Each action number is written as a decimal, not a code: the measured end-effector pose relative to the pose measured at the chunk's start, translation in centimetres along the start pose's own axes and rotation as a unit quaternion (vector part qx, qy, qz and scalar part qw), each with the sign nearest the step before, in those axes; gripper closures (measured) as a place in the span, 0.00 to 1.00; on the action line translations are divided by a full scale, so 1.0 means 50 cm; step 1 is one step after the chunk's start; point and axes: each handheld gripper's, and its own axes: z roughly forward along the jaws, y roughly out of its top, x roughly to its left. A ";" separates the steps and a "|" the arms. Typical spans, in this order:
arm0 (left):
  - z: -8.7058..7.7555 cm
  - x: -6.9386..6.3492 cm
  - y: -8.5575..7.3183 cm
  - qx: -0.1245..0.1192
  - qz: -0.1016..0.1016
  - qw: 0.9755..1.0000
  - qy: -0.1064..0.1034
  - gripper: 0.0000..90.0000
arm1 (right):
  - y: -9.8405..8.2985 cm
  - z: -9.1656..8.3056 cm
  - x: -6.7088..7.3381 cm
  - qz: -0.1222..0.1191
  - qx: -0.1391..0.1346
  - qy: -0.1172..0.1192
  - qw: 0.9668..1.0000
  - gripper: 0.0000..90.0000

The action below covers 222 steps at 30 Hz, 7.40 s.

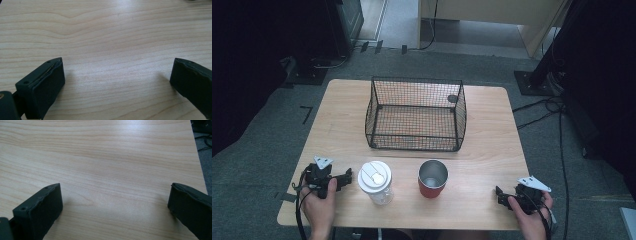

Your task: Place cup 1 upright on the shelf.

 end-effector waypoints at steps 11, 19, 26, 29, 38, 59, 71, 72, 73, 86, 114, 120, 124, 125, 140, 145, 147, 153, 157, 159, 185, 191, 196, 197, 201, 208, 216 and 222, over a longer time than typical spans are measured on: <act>0.001 -0.001 0.001 0.000 -0.002 1.000 0.002 0.00 | 0.021 -0.059 0.041 -0.007 -0.040 0.020 0.999 0.00; 0.001 -0.001 0.001 0.000 -0.003 1.000 0.002 0.00 | 0.037 -0.079 0.084 -0.019 -0.045 0.046 0.998 0.00; 0.001 -0.001 0.001 -0.001 -0.003 1.000 0.003 0.00 | 0.057 -0.103 0.131 -0.039 -0.059 0.069 0.995 0.00; 0.001 -0.001 0.001 -0.001 -0.003 1.000 0.003 0.00 | 0.065 -0.113 0.150 -0.044 -0.066 0.077 0.994 0.00; 0.001 -0.001 0.001 0.000 -0.003 1.000 0.003 0.00 | 0.086 -0.126 0.207 -0.063 -0.076 0.104 0.990 0.00; 0.001 -0.001 0.001 0.000 -0.003 1.000 0.002 0.00 | 0.125 -0.146 0.324 -0.107 -0.093 0.167 0.976 0.00; 0.001 -0.001 0.001 -0.001 -0.003 1.000 0.002 0.00 | 0.137 -0.141 0.368 -0.121 -0.094 0.188 0.970 0.00; 0.001 -0.001 0.001 0.000 -0.003 1.000 0.002 0.00 | 0.138 -0.139 0.372 -0.121 -0.092 0.189 0.970 0.00; 0.001 -0.001 0.001 -0.001 -0.003 1.000 0.002 0.00 | 0.137 -0.136 0.374 -0.123 -0.092 0.189 0.970 0.00; 0.001 -0.001 0.001 -0.001 -0.003 1.000 0.002 0.00 | 0.141 -0.107 0.412 -0.129 -0.086 0.197 0.968 0.00; 0.001 -0.001 0.001 -0.001 -0.003 1.000 0.002 0.00 | 0.144 -0.043 0.461 -0.116 -0.080 0.154 0.978 0.00; 0.001 -0.001 0.001 -0.001 -0.003 1.000 0.002 0.00 | 0.144 -0.045 0.458 -0.099 -0.097 0.149 0.979 0.08; 0.001 -0.001 0.001 -0.001 -0.003 1.000 0.002 0.00 | 0.142 -0.047 0.460 -0.117 -0.099 0.157 0.976 0.08; 0.001 -0.001 0.001 -0.001 -0.003 1.000 0.002 0.00 | 0.142 -0.047 0.461 -0.120 -0.100 0.158 0.975 0.08; 0.001 -0.001 0.001 -0.001 -0.003 1.000 0.002 0.00 | 0.179 -0.076 0.462 -0.116 -0.124 0.149 0.974 0.08; 0.001 -0.001 0.001 -0.001 -0.003 1.000 0.002 0.00 | 0.199 -0.083 0.462 -0.113 -0.130 0.149 0.974 0.08; 0.001 -0.001 0.001 -0.001 -0.003 1.000 0.002 0.00 | 0.206 -0.084 0.463 -0.113 -0.133 0.149 0.973 0.08; 0.001 -0.001 0.001 -0.001 -0.003 1.000 0.002 0.00 | 0.228 -0.089 0.467 -0.112 -0.141 0.147 0.973 0.08; 0.001 -0.001 0.001 -0.001 -0.003 1.000 0.002 0.00 | 0.242 -0.092 0.471 -0.114 -0.148 0.149 0.971 0.08; 0.001 -0.001 0.001 -0.001 -0.003 1.000 0.002 0.00 | 0.250 -0.094 0.475 -0.115 -0.152 0.149 0.970 0.08; 0.001 -0.001 0.001 -0.001 -0.004 1.000 0.002 0.00 | 0.362 -0.089 0.533 -0.120 -0.222 0.158 0.955 0.08; 0.001 -0.001 0.001 -0.001 -0.004 1.000 0.002 0.00 | 0.386 -0.085 0.522 -0.112 -0.235 0.144 0.955 0.08; 0.001 -0.001 0.001 0.000 -0.003 1.000 0.002 0.00 | 0.406 -0.079 0.509 -0.108 -0.240 0.130 0.956 0.08; 0.001 -0.001 0.001 0.000 -0.003 1.000 0.002 0.00 | 0.410 -0.077 0.507 -0.106 -0.242 0.127 0.956 0.08; 0.001 -0.001 0.001 0.000 -0.003 1.000 0.002 0.00 | 0.422 -0.065 0.497 -0.098 -0.246 0.118 0.957 0.08; 0.001 -0.001 0.001 0.000 -0.003 1.000 0.002 0.00 | 0.435 -0.032 0.481 -0.090 -0.239 0.101 0.962 0.08; 0.001 -0.001 0.001 -0.001 -0.004 1.000 0.003 0.00 | 0.442 0.009 0.462 -0.070 -0.242 0.072 0.965 0.08; 0.001 -0.001 0.001 -0.001 -0.004 1.000 0.002 0.00 | 0.448 0.035 0.448 -0.070 -0.244 0.054 0.966 0.08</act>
